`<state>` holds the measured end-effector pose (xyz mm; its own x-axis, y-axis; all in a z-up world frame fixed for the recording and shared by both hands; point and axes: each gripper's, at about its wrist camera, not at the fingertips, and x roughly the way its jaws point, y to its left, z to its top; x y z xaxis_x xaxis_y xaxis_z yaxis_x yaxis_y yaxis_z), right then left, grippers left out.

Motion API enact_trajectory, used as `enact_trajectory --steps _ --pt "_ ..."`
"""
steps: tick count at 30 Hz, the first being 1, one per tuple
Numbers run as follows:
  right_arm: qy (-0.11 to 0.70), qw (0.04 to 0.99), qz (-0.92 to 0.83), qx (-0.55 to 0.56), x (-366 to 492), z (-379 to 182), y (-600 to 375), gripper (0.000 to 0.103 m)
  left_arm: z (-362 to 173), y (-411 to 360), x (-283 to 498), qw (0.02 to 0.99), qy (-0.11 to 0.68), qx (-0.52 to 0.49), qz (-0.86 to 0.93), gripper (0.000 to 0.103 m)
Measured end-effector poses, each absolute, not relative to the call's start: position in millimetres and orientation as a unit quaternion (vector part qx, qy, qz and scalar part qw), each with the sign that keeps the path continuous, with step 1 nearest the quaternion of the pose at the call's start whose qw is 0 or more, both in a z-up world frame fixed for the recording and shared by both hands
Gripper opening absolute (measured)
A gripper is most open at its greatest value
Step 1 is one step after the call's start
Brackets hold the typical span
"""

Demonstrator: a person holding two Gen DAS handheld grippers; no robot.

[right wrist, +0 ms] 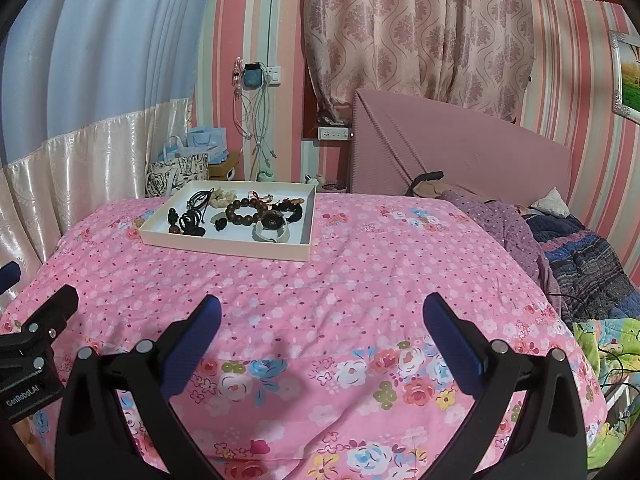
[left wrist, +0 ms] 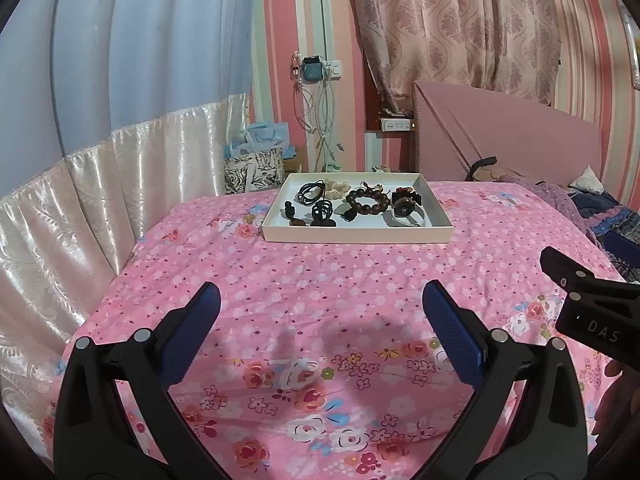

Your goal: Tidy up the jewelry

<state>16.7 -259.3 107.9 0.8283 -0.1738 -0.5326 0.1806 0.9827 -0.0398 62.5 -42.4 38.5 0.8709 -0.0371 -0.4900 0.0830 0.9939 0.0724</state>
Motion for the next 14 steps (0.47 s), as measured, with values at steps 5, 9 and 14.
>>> enact_trajectory --steps 5,9,14 --pt "0.279 0.956 -0.094 0.006 17.7 107.9 -259.5 0.101 38.6 -41.3 63.3 0.966 0.251 0.045 -0.029 0.1" --pt "0.28 0.956 -0.092 0.005 17.7 107.5 -259.4 0.101 37.3 -40.8 64.3 0.965 0.257 0.047 -0.027 0.1" --pt "0.281 0.955 -0.092 0.005 18.9 107.0 -259.4 0.101 37.2 -39.6 64.5 0.964 0.259 0.046 -0.027 0.1"
